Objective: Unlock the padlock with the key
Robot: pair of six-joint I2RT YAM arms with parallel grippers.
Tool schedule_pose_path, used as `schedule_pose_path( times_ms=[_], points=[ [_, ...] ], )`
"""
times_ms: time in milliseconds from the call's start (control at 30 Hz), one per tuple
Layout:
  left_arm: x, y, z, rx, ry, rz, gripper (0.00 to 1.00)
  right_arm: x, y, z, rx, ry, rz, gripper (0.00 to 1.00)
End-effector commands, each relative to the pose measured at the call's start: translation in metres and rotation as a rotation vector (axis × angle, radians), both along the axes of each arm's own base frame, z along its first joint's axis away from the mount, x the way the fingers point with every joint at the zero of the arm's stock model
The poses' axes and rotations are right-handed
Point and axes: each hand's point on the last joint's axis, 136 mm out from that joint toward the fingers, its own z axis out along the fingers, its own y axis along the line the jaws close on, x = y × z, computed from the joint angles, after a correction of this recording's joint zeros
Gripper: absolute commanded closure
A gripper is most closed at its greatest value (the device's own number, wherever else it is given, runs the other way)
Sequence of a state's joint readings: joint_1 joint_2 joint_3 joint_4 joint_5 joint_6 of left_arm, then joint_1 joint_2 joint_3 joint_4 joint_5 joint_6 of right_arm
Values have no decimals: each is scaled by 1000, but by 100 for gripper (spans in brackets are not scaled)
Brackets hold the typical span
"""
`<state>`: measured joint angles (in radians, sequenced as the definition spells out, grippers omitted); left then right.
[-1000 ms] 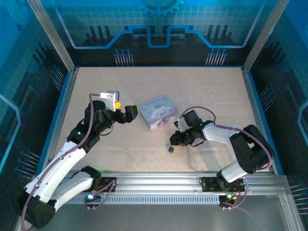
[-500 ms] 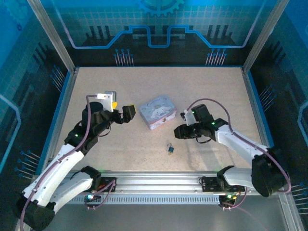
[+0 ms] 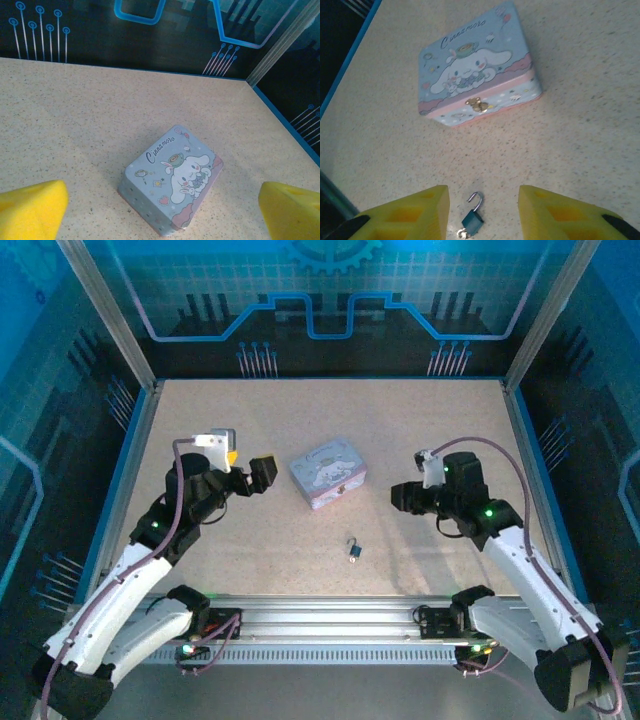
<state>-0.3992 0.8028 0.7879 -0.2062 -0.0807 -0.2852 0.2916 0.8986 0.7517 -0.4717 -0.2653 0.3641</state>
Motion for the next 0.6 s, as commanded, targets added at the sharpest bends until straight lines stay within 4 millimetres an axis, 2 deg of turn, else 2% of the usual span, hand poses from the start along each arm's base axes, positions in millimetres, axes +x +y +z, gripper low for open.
schedule_pose_path(
  times_ms=[0,233,433,567],
  points=[
    [2,10,-2,22,-13,45,1,1,-20,-4,-50,-30,-68,57],
    [8,16,-8,13,-15,87,1,10,-48,2,-59,-142,-207,46],
    [11,19,-16,10,2,105,1,14,-72,-3,-73,-184,-309,41],
    [16,24,-29,20,36,133,1,16,-88,-6,-84,-219,-379,32]
  ],
)
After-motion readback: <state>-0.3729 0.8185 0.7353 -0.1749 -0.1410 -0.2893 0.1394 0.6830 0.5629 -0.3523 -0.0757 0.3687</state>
